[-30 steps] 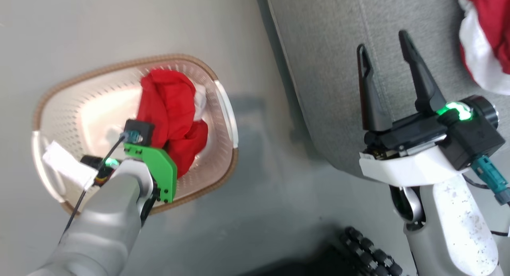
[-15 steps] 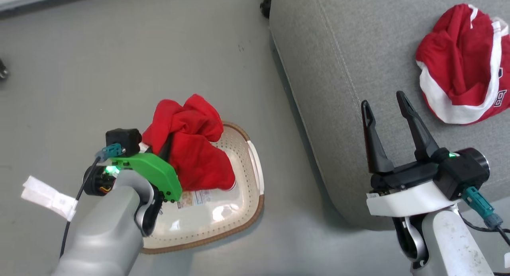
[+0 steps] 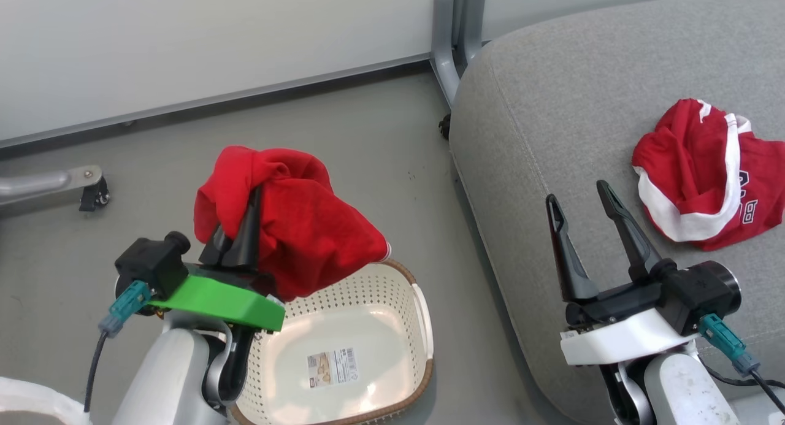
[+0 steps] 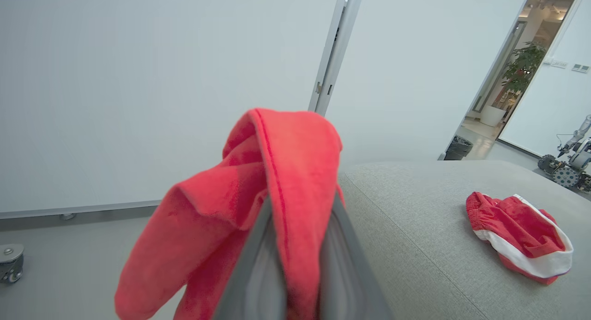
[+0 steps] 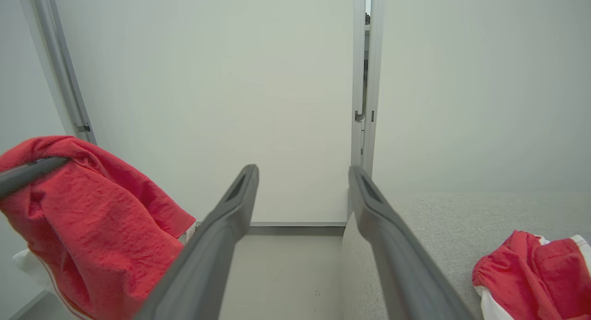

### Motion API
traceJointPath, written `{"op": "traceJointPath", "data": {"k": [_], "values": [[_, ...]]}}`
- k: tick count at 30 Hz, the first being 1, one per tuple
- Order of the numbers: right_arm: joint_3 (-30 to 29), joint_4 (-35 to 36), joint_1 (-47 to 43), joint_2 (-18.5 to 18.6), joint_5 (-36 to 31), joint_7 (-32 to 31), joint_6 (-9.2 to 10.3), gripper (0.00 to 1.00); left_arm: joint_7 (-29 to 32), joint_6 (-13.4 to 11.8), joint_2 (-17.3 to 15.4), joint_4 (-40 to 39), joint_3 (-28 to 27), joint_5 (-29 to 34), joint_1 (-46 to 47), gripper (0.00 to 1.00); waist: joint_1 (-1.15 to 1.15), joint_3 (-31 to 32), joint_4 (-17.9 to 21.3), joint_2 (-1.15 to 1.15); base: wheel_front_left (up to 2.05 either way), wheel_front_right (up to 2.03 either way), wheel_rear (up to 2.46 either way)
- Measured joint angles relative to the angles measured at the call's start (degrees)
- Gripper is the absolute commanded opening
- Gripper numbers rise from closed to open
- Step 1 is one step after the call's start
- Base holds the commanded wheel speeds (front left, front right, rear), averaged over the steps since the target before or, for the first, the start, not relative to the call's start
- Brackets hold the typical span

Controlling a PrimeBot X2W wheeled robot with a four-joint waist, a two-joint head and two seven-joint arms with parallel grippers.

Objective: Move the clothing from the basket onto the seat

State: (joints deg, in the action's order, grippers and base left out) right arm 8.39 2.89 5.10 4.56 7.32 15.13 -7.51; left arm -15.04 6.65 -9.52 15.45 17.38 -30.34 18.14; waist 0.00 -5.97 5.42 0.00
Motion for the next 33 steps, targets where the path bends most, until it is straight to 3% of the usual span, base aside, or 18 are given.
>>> {"op": "traceJointPath", "data": {"k": [4, 16, 22, 33], "values": [[0.1, 0.1, -0.2, 0.2, 0.0, 0.0, 0.00, 1.00, 0.0, 0.5, 1.8, -8.7, -2.5, 3.0, -2.9, 0.00, 0.00, 1.6, -1.0, 0.00, 0.00, 0.00, 0.00], [0.6, 0.2, -0.1, 0.4, 0.0, 0.0, 0.00, 1.00, 0.0, 0.7, 0.2, -30.2, 4.5, -1.7, -4.7, 0.00, 0.00, 1.1, -1.9, 0.00, 0.00, 0.00, 0.00], [0.8, -0.1, -0.1, 0.4, 0.1, 0.0, 0.00, 1.00, 0.0, 0.7, -0.5, -32.5, 7.3, -5.9, -4.7, 0.00, 0.00, 0.9, -1.6, 0.00, 0.00, 0.00, 0.00], [0.6, -0.2, 0.2, 0.5, 0.6, 0.0, 0.00, 1.00, 0.0, 0.7, -0.9, -31.9, 8.6, -6.4, -4.7, 0.00, 0.00, 0.7, -1.2, 0.00, 0.00, 0.00, 0.00]]}}
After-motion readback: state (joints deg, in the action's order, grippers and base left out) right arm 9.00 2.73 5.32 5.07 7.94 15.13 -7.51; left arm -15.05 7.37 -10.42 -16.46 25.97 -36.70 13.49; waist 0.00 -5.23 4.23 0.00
